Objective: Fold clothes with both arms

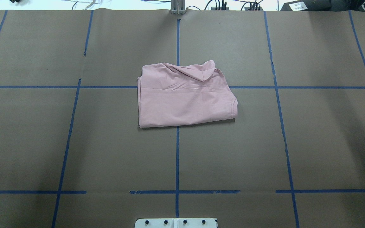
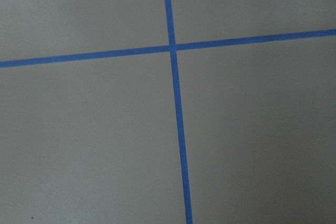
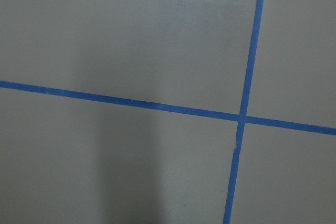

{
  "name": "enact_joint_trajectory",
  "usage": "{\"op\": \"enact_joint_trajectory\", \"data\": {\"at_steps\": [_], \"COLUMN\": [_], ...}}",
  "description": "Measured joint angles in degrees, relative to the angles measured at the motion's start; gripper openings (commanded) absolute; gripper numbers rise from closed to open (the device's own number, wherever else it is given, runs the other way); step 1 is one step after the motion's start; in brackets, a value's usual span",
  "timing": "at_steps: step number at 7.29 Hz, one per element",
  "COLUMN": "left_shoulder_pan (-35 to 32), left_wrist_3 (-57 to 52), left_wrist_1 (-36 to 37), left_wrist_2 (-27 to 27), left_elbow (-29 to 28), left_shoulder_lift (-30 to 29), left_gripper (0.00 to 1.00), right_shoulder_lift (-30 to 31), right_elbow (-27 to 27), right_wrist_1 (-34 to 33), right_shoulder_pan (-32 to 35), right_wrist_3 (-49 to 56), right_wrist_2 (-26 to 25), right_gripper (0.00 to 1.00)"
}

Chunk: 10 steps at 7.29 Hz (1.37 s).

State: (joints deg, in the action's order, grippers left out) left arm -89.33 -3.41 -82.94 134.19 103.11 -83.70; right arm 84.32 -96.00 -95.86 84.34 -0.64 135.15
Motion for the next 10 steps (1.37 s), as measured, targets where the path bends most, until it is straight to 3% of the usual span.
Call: {"op": "enact_joint_trajectory", "data": {"at_steps": [10], "left_shoulder_pan": [0.1], "left_wrist_3": [-0.6], "left_wrist_1": [1.1], "left_wrist_2": [-1.1], "left_elbow": [-0.6], "left_shoulder_lift": [-0.3], "left_gripper": [1.0], "right_shoulder_lift": [1.2], "right_elbow": [0.6], "right_wrist_1": [0.3], "right_shoulder_pan": [0.0], "right_wrist_3": [0.9], "right_wrist_2": [0.4], "right_gripper": [1.0]}}
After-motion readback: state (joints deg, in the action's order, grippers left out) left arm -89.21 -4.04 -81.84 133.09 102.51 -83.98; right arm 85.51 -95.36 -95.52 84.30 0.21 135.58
